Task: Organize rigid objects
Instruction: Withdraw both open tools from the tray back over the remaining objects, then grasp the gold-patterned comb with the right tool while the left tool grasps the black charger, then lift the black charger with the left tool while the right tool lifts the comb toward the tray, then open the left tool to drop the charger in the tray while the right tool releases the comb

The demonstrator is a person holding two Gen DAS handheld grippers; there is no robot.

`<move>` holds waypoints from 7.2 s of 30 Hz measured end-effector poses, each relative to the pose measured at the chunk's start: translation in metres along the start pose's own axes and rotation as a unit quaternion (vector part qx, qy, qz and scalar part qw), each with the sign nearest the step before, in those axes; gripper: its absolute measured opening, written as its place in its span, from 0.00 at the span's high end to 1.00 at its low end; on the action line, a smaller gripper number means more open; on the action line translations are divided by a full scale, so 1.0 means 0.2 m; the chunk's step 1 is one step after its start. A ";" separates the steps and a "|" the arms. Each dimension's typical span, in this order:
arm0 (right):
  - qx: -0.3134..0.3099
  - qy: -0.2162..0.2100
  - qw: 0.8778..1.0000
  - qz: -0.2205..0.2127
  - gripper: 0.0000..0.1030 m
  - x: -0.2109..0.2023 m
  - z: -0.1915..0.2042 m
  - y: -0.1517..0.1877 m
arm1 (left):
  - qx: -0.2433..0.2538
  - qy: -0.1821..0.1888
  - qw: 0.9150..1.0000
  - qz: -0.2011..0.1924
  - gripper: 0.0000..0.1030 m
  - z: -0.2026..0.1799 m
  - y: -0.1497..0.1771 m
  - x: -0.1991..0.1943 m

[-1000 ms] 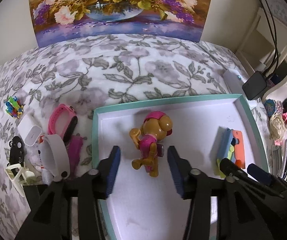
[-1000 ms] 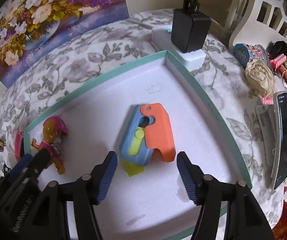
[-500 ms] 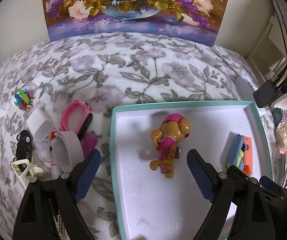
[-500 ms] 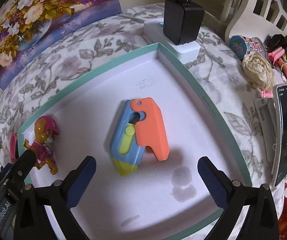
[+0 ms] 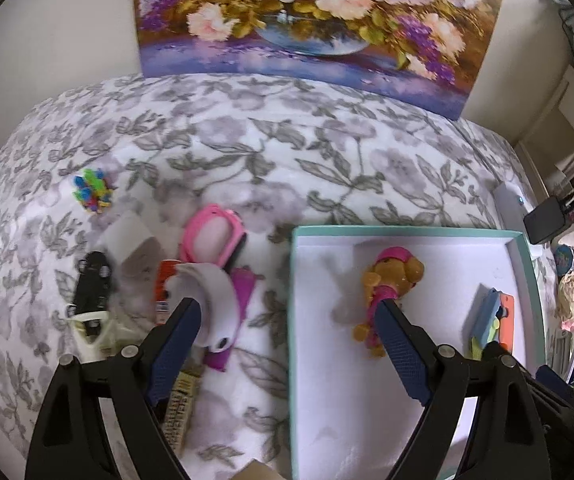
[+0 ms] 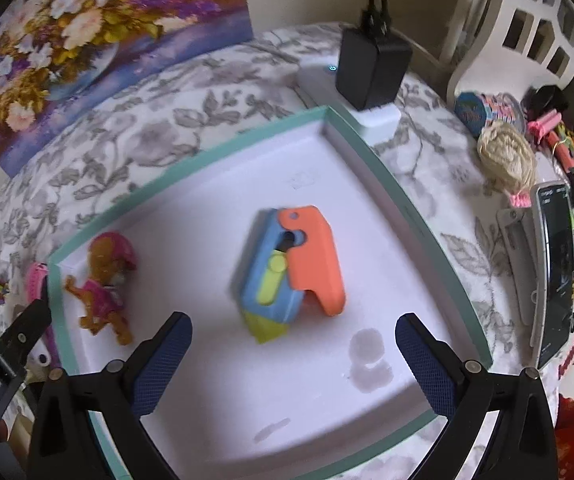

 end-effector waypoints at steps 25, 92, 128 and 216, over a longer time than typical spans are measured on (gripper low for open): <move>-0.154 -0.114 0.980 -0.052 0.00 -0.48 0.82 0.32 | -0.128 -0.108 0.985 -0.044 0.13 0.91 0.04 -0.46; -0.235 -0.130 0.961 0.061 0.54 -0.10 1.23 0.66 | -0.217 -0.023 0.971 0.100 0.13 0.98 0.30 -0.03; -0.221 -0.106 0.965 0.097 0.78 -0.04 0.95 0.66 | -0.117 0.020 0.983 0.140 0.48 0.65 0.34 0.16; -0.036 -0.032 0.999 0.015 0.77 -0.14 0.14 0.13 | 0.090 0.032 0.993 0.066 0.53 -0.19 0.32 0.02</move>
Point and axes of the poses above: each gripper's, at about its wrist camera, not at the fingertips, and x roughly the way its jaws point, z to its left, y to its underside, the point moved 7 cm from there along x, roughly the way its jaws point, and after that the axes turned 4 degrees about y, right-handed, at the moved point
